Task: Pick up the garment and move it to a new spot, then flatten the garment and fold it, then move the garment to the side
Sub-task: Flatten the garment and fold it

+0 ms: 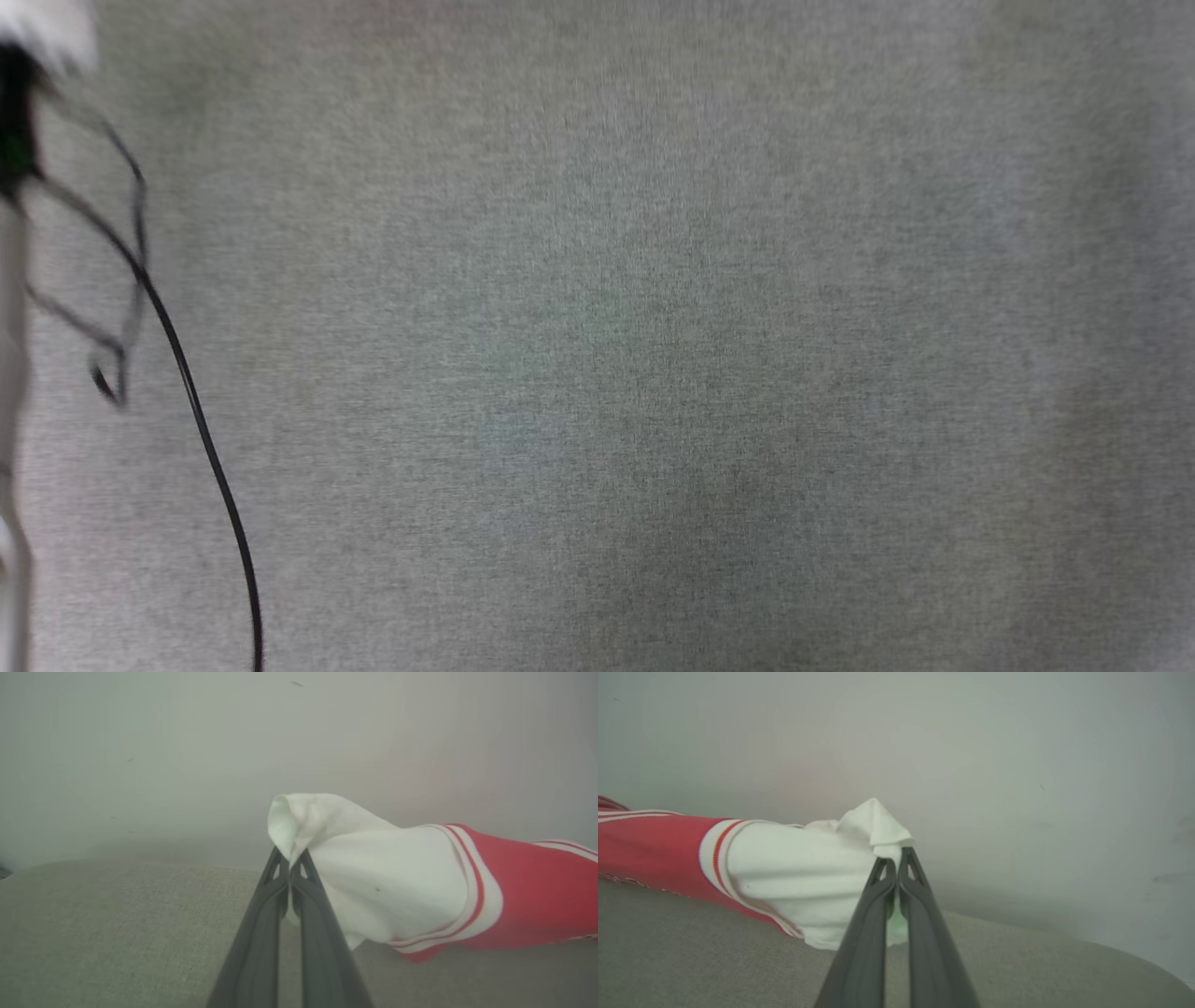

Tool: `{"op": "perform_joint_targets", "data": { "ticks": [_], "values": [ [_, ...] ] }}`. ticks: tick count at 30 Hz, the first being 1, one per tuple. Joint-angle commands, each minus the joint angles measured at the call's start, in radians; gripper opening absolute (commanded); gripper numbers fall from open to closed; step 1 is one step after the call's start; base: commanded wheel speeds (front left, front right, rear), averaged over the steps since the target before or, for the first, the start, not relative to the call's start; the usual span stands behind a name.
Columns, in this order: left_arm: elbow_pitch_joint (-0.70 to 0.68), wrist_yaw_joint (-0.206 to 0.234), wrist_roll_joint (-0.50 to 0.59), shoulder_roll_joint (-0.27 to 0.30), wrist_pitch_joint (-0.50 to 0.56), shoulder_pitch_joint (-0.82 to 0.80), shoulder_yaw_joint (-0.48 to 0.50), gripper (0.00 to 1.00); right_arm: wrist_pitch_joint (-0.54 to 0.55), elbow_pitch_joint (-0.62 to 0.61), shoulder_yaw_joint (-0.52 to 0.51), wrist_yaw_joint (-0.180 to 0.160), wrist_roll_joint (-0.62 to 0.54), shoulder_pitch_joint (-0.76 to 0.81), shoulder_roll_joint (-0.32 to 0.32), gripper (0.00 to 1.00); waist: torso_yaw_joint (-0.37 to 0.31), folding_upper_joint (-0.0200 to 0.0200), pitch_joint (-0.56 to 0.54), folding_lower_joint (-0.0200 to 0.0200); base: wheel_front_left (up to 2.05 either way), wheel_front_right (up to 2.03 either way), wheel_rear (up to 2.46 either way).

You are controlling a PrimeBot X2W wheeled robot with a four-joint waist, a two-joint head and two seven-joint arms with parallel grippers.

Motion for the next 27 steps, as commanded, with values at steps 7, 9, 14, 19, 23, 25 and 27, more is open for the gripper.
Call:
{"op": "perform_joint_targets", "data": {
  "ticks": [7,9,14,19,23,25,27],
  "values": [
    [-0.063,-0.015,-0.088,-0.015,-0.06,0.345,0.02,0.0,-0.039,-0.116,-0.02,-0.002,0.102,0.392,-0.05,0.0,0.021,0.0,-0.12,-0.0001,0.0,0.0,0.0],
    [-0.085,-0.016,-0.116,-0.028,-0.071,0.443,0.031,0.0,-0.038,-0.147,-0.045,-0.002,0.115,0.491,-0.056,0.0,0.024,0.0,-0.152,-0.0001,0.0,0.0,0.0],
    [-0.152,-0.016,-0.16,-0.041,-0.082,0.645,0.035,0.0,-0.028,-0.221,-0.114,-0.002,0.133,0.711,-0.044,0.0,0.038,0.0,-0.237,-0.0001,0.0,0.0,0.0],
    [-0.251,0.024,-0.151,-0.043,-0.098,0.82,0.035,0.0,0.003,-0.309,-0.183,-0.002,0.116,0.912,-0.006,0.0,0.042,0.0,-0.323,-0.0001,0.0,0.0,0.0],
    [-0.348,0.074,-0.148,-0.047,-0.11,0.969,0.051,0.0,0.032,-0.385,-0.242,-0.002,0.093,1.058,0.044,0.0,0.036,0.0,-0.379,-0.0001,0.0,0.0,0.0],
    [-0.417,0.111,-0.151,-0.054,-0.112,1.077,0.06,0.0,0.057,-0.437,-0.291,-0.002,0.078,1.167,0.087,0.0,0.035,0.0,-0.419,-0.0001,0.0,0.0,0.0],
    [-0.458,0.135,-0.155,-0.057,-0.11,1.145,0.061,0.0,0.072,-0.471,-0.324,-0.002,0.06,1.238,0.118,0.0,0.037,0.0,-0.443,-0.0001,0.0,0.0,0.0]
  ]
}}
